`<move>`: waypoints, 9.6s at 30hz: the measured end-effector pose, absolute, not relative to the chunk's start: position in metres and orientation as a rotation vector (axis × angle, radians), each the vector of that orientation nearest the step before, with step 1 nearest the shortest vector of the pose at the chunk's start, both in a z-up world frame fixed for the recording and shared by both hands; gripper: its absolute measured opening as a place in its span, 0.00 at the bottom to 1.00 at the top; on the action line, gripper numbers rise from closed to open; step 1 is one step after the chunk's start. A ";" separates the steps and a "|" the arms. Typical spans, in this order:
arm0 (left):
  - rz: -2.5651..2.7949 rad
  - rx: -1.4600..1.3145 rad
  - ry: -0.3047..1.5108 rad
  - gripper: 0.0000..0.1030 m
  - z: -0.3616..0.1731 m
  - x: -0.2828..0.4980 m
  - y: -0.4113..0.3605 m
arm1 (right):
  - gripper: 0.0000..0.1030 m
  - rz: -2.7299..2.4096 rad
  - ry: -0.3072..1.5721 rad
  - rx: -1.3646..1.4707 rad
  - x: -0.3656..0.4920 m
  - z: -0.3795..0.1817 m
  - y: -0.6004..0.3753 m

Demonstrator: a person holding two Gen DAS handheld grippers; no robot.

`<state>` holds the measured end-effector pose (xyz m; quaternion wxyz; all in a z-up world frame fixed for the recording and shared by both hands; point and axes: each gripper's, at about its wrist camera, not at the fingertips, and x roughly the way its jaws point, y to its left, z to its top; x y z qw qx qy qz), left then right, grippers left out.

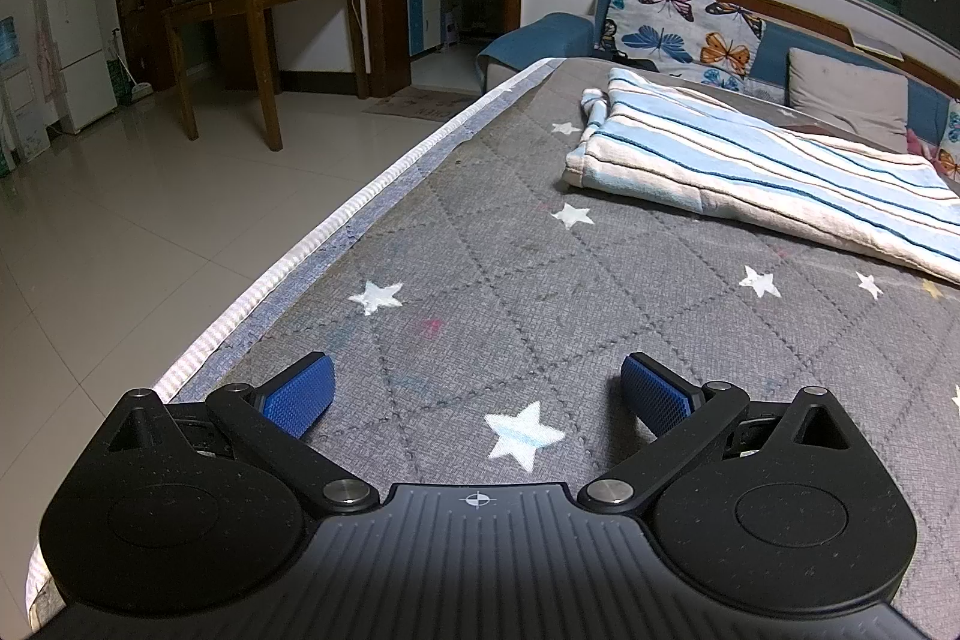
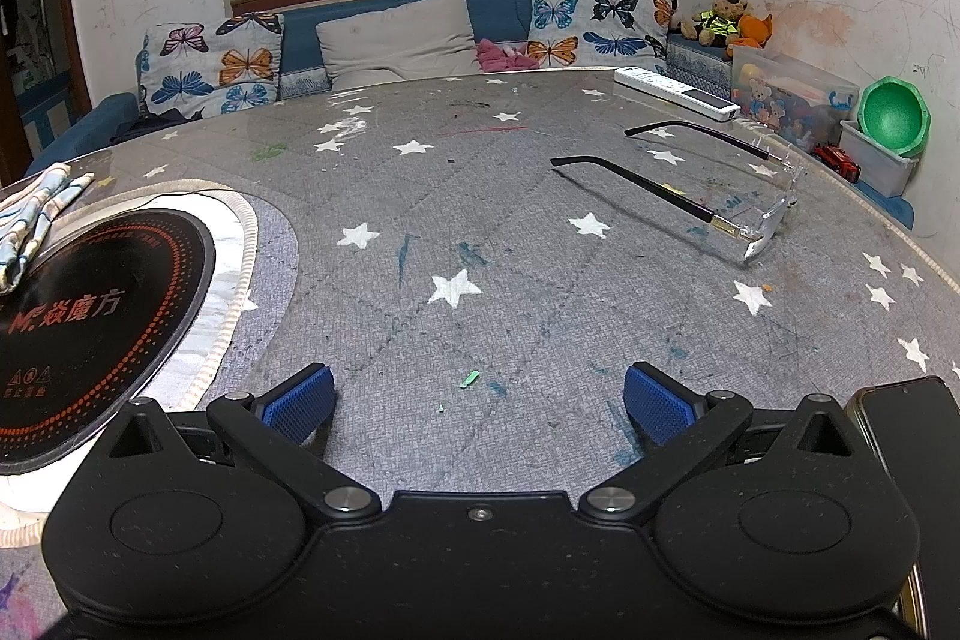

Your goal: Fold clothes

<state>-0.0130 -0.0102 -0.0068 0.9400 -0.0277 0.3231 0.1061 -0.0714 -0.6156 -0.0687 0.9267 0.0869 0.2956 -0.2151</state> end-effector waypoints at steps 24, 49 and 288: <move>0.217 -0.057 0.659 1.00 -0.007 -0.013 -0.010 | 1.00 -0.441 0.607 0.178 -0.072 -0.068 -0.616; 0.217 -0.057 0.660 1.00 -0.007 -0.013 -0.010 | 1.00 -0.441 0.607 0.178 -0.071 -0.069 -0.615; 0.762 -0.322 0.605 1.00 -0.001 -0.030 0.050 | 1.00 -0.479 0.610 0.182 -0.064 -0.071 -0.627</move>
